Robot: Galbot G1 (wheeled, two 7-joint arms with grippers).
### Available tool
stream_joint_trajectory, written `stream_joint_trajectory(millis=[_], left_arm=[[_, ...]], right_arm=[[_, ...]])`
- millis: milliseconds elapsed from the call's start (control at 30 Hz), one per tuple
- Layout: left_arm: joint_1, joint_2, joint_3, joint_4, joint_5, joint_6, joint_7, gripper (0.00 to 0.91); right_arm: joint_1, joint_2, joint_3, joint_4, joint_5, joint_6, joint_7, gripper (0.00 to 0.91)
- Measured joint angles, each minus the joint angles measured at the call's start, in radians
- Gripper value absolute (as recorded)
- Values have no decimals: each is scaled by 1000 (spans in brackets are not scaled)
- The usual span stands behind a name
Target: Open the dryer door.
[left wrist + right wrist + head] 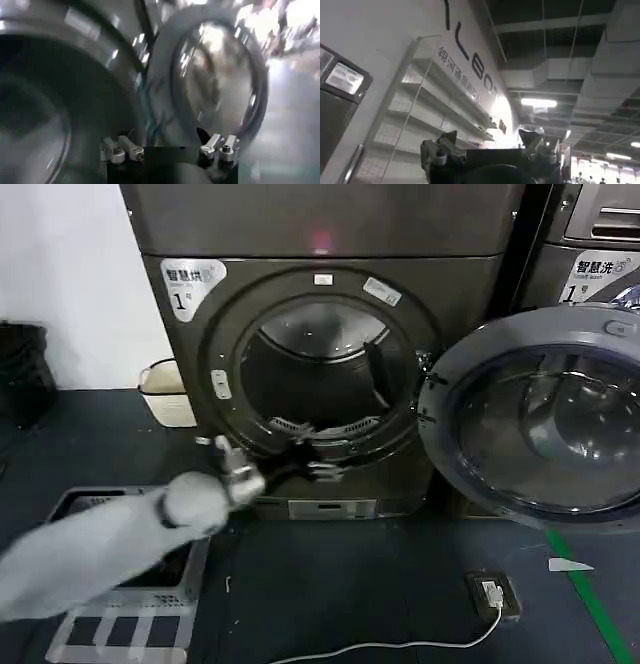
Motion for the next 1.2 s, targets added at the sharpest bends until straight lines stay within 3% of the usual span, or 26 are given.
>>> stream_joint_trajectory(millis=[133,300,600,800,1200], left_arm=[[-121,94,123,-5,4,61,33,907],[-271,170,286,50,113,125,106,907],[-478,208,487,159,245,278,266,907],[-545,223,565,221,344,351,386,907],[-570,203,648,334,484,402,465,907]], right_arm=[[12,-4,-12,-8,4,-1,-1,907],[24,-12,-27,-23,7,-2,0,907],[18,-13,-19,-33,8,-2,-3,907],[13,-22,-7,-42,7,-1,-6,907],[25,-10,-25,-31,-3,5,-9,907]])
